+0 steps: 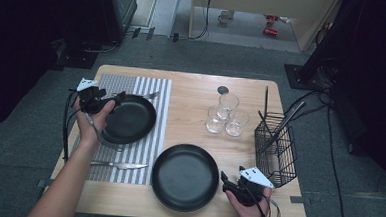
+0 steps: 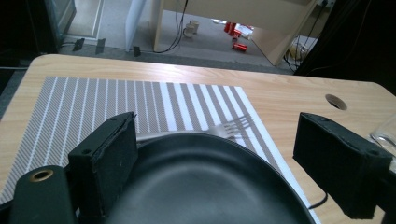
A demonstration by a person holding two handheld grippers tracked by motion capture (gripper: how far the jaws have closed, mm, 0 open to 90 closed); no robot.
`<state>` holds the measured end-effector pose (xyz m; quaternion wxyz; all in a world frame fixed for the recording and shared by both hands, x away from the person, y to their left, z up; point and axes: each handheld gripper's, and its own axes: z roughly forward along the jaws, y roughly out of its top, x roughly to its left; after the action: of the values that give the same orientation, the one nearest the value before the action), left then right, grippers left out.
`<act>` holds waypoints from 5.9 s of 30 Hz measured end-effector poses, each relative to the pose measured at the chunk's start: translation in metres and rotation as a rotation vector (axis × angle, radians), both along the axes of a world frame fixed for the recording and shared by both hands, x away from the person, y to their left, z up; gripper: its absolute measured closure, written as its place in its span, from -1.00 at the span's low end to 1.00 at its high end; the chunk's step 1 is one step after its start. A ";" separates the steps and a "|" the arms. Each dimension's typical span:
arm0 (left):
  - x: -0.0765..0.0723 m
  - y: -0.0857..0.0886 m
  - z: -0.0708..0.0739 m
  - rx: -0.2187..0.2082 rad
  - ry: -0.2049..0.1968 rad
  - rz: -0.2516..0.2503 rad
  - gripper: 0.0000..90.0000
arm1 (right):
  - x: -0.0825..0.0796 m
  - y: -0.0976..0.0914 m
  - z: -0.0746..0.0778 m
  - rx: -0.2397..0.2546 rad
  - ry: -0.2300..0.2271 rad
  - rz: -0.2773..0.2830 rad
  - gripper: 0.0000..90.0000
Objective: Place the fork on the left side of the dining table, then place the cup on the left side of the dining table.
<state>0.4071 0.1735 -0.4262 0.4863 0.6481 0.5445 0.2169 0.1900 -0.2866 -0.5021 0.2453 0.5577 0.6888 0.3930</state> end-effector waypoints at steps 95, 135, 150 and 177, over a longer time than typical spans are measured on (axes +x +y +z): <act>-0.121 -0.026 -0.046 0.020 0.033 -0.219 -0.72 | 0.170 0.054 0.040 0.034 -0.058 0.050 0.58; -0.121 -0.029 -0.047 0.028 0.033 -0.223 -0.71 | 0.169 0.077 0.039 -0.022 -0.058 0.192 0.94; -0.121 -0.028 -0.047 0.027 0.030 -0.221 -0.71 | 0.154 0.080 0.037 0.007 -0.074 0.247 0.41; -0.121 -0.029 -0.047 0.026 0.033 -0.232 -0.71 | 0.173 0.076 0.016 -0.070 -0.008 0.124 -0.63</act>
<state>0.2860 0.1445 -0.4736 0.4907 0.7166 0.4706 0.1556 0.3634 -0.2102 -0.4866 0.2426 0.5032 0.7345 0.3852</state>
